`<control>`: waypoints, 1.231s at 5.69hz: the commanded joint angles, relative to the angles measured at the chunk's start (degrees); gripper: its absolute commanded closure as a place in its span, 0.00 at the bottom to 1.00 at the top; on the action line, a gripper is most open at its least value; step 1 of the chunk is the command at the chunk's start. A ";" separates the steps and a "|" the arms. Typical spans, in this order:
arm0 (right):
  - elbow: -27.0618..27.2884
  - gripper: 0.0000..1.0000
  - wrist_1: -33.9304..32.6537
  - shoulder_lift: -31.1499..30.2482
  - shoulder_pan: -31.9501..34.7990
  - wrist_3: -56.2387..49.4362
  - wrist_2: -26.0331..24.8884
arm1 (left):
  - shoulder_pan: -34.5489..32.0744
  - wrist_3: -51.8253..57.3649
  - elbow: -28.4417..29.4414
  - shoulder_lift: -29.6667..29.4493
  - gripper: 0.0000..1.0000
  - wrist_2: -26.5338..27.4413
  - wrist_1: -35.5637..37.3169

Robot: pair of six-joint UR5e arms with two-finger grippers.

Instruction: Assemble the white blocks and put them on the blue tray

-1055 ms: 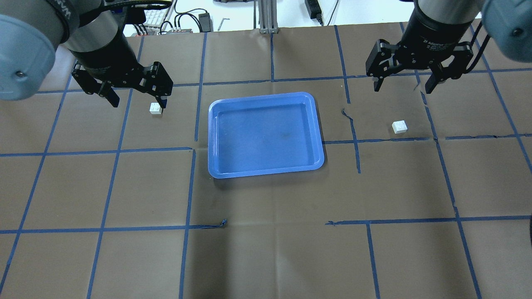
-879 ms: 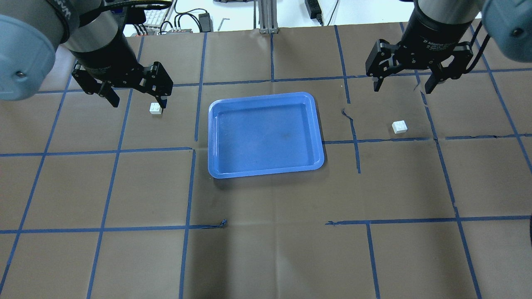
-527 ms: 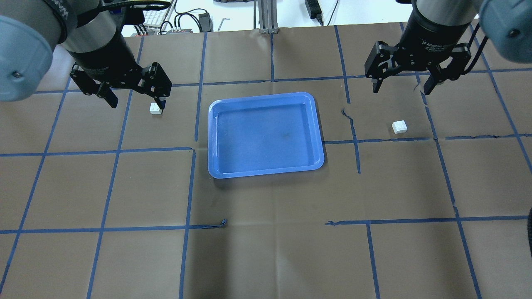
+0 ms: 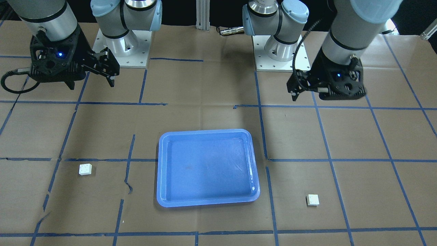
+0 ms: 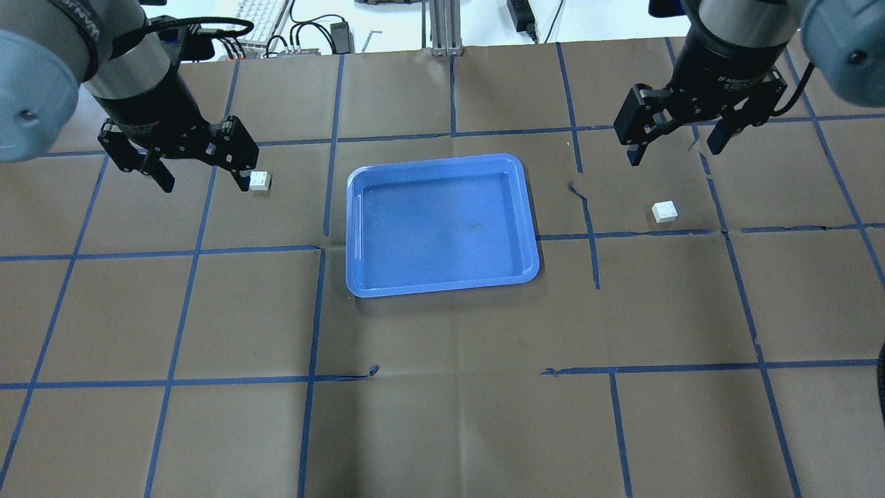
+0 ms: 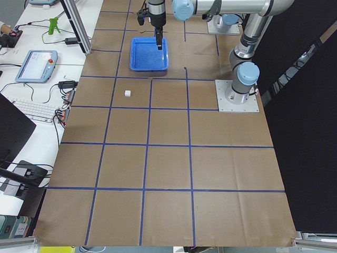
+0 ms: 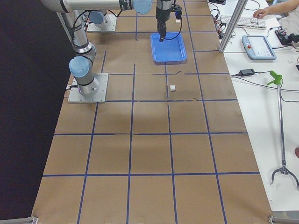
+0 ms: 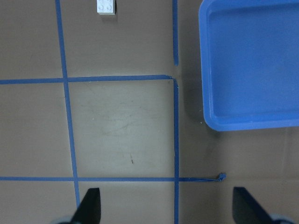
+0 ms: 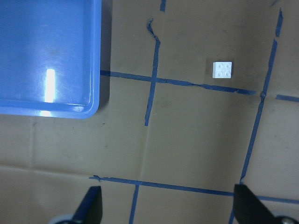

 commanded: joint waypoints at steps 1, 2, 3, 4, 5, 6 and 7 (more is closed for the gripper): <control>-0.08 0.00 -1.25 1.36 -0.52 -25.06 -0.36 | 5.09 6.81 2.21 -16.40 0.00 0.14 18.11; -0.17 0.00 -1.34 2.24 -3.74 -39.03 0.42 | 5.27 8.59 0.93 -24.05 0.00 -0.04 30.30; -0.25 0.00 -1.17 3.82 -8.47 -53.62 0.69 | 5.27 8.61 0.57 -28.22 0.00 -0.04 34.95; -0.52 0.00 -1.43 5.31 -10.69 -68.56 0.87 | 5.19 9.39 0.65 -29.13 0.00 -0.12 35.52; -0.52 0.01 -5.87 7.50 -12.46 -82.71 4.26 | 5.10 11.58 0.56 -30.44 0.00 -0.21 37.26; -0.78 0.01 -6.87 10.14 -15.95 -92.43 8.04 | 5.01 11.86 0.65 -30.80 0.01 -0.21 38.59; -0.78 0.01 -6.88 12.42 -18.69 -97.14 11.03 | 5.01 11.95 0.56 -30.81 0.32 -1.08 38.51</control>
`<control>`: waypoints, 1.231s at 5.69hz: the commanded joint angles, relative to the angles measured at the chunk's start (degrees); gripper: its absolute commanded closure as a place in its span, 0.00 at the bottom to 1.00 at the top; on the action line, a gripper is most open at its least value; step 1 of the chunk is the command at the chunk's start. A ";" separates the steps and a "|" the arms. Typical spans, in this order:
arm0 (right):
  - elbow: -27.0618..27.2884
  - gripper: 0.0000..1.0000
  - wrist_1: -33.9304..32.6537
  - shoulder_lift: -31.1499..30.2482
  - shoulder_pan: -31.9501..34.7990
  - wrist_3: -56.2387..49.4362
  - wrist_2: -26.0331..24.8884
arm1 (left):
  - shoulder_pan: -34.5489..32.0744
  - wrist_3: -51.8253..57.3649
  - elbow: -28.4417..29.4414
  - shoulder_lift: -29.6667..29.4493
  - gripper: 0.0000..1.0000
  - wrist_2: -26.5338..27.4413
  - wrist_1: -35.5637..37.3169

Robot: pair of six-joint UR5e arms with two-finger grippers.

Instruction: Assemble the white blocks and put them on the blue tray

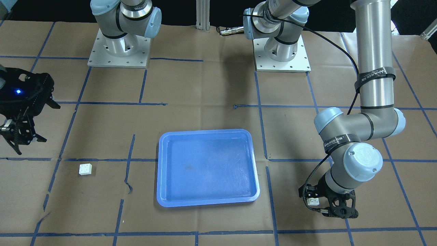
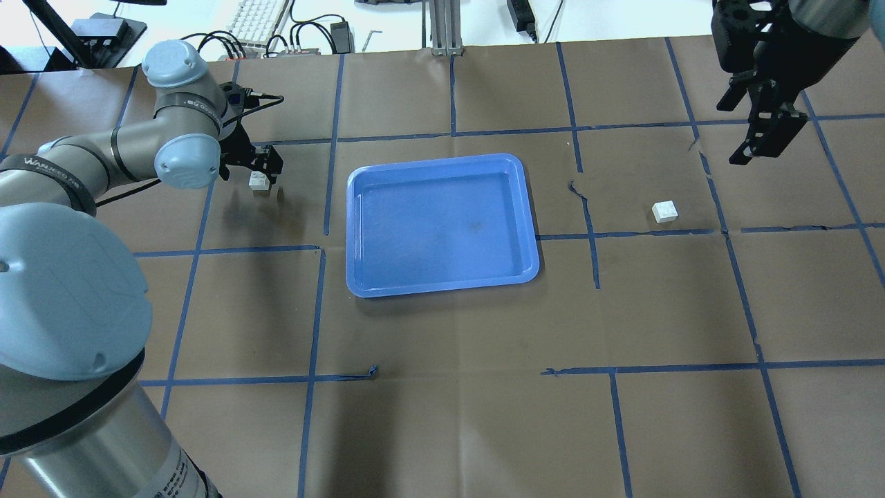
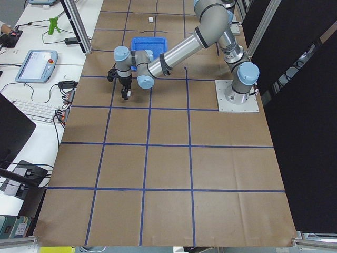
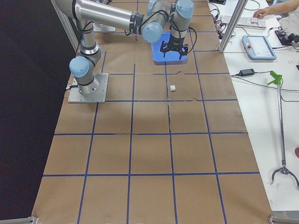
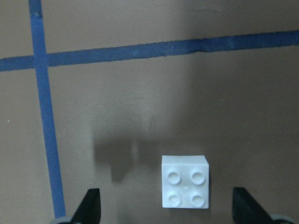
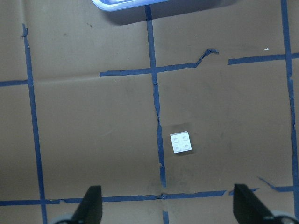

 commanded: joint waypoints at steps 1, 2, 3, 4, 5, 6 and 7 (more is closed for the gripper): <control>0.38 0.01 -0.90 4.16 -2.88 -10.65 6.38 | -0.03 0.34 -0.14 -0.26 0.57 -0.87 0.18; 0.56 0.01 -1.69 8.18 -3.49 -14.53 10.94 | -0.03 1.48 0.12 0.17 0.72 -0.79 0.27; 0.56 0.01 -2.13 12.40 -6.28 -18.31 16.47 | -0.20 6.62 0.04 1.04 0.77 -0.70 0.18; 0.56 0.01 -2.22 16.97 -7.88 -22.00 19.83 | -2.99 15.37 0.21 1.57 0.77 -0.26 -0.08; 0.56 0.01 -5.27 20.40 -7.98 -25.08 22.39 | -7.37 21.99 1.61 3.23 0.77 -0.78 -0.69; 0.65 0.01 -5.91 23.40 -7.98 -27.37 22.67 | -13.42 27.71 0.49 7.60 0.77 -0.61 -5.66; 0.74 0.01 -5.92 23.86 -7.98 -28.62 22.15 | -18.00 34.81 -0.48 10.78 0.77 -0.70 -9.53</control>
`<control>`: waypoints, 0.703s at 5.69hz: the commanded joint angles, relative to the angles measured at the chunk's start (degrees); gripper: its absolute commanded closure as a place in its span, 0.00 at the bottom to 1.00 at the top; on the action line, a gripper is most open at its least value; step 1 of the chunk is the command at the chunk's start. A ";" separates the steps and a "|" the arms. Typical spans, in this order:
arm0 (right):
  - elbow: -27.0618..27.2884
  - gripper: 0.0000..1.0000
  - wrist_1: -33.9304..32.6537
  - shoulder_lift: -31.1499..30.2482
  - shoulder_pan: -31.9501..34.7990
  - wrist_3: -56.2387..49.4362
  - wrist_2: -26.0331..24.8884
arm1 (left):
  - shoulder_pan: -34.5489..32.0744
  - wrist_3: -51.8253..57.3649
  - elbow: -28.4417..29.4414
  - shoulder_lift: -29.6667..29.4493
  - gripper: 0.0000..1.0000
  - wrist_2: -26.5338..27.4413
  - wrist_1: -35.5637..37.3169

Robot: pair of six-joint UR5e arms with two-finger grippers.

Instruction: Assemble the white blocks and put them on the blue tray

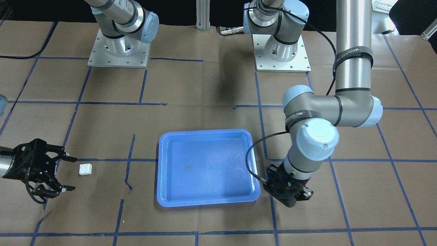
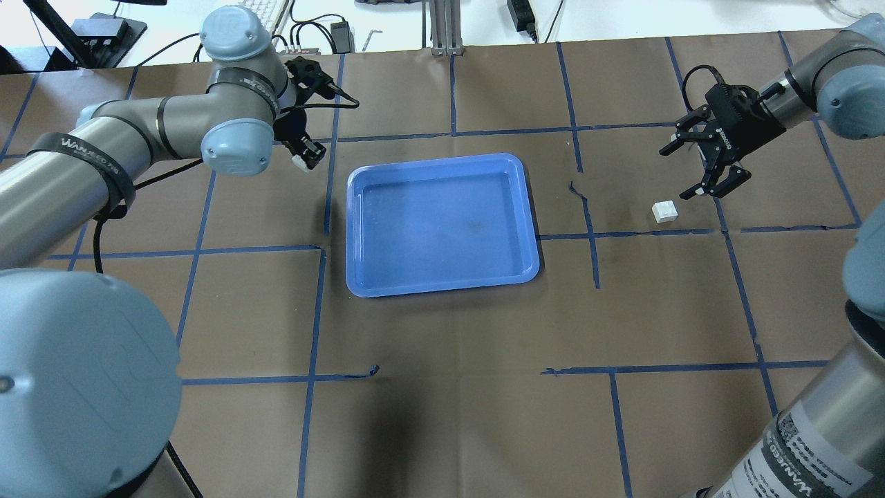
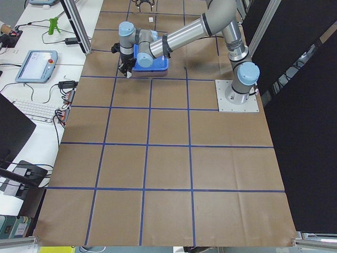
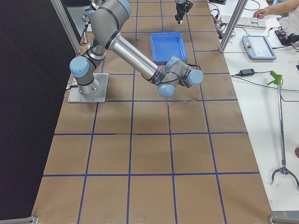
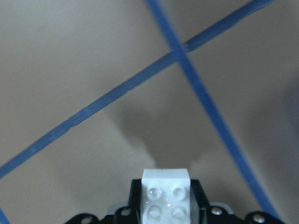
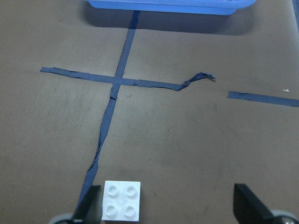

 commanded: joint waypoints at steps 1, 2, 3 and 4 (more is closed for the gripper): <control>0.86 0.01 -0.06 1.32 -0.73 -2.37 -0.51 | -10.75 13.57 -3.00 4.11 0.77 0.22 -3.97; 4.09 0.01 -0.32 1.23 -1.69 -2.55 -0.43 | -14.29 21.21 -4.76 2.73 0.76 0.39 -3.19; 5.60 0.01 -1.28 1.23 -2.14 -2.47 -0.34 | -15.02 24.59 -5.48 1.06 0.75 0.31 -2.14; 5.70 0.01 -1.46 1.23 -2.06 -2.38 -0.60 | -15.55 26.19 -4.96 -1.74 0.72 0.22 -0.65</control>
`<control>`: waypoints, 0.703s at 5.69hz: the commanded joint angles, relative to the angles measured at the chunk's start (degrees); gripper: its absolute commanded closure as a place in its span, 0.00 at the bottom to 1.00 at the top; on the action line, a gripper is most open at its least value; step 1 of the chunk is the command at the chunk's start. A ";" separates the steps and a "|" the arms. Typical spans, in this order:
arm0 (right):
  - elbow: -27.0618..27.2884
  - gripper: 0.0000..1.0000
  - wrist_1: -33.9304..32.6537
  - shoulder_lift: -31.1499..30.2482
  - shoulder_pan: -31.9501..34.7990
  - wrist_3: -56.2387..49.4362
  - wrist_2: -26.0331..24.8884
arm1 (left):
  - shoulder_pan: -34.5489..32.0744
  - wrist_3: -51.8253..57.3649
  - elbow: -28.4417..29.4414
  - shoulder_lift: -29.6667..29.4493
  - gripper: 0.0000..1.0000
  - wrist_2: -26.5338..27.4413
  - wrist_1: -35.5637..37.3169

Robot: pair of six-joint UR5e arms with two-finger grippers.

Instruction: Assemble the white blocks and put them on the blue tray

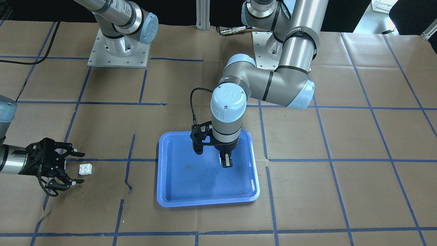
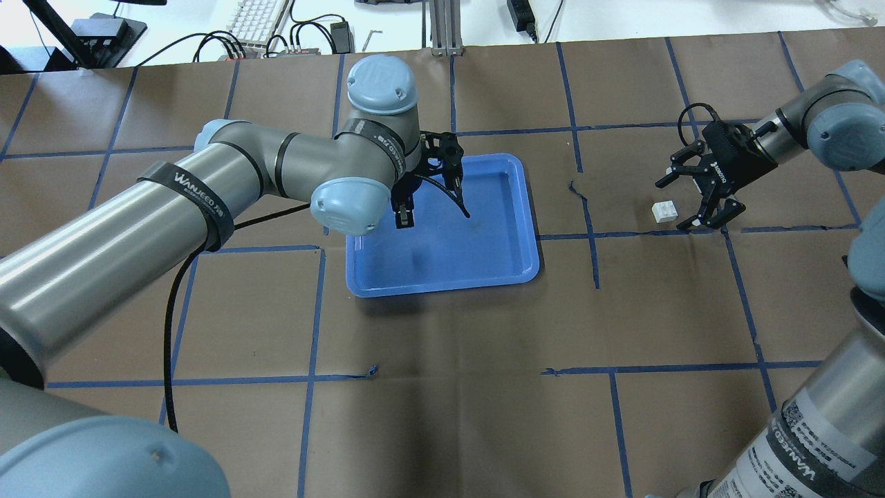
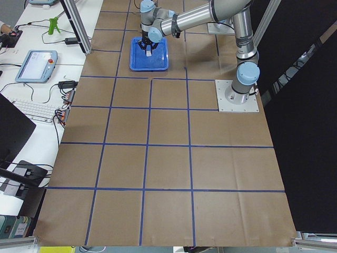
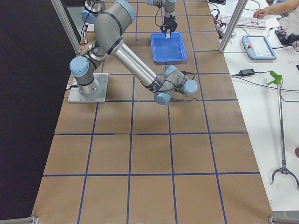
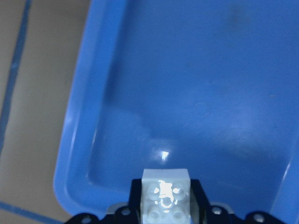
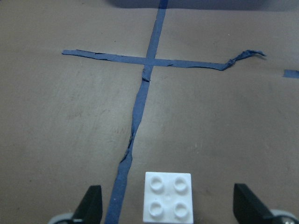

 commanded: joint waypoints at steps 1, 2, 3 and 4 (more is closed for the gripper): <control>0.59 0.08 -0.43 0.01 -0.18 0.14 -0.08 | -1.50 3.05 -0.37 -4.10 0.68 -0.33 5.43; 0.16 0.37 -0.52 -0.08 -0.18 0.23 -0.08 | -1.77 2.71 -0.46 -4.29 0.67 -0.59 5.56; -0.11 0.50 -0.52 -0.17 -0.18 0.14 0.00 | -2.29 2.79 -0.46 -4.12 0.01 -0.60 5.65; -0.20 0.64 -0.78 -0.17 -0.18 0.06 0.09 | -2.30 2.53 -0.37 -3.60 0.01 -0.51 5.13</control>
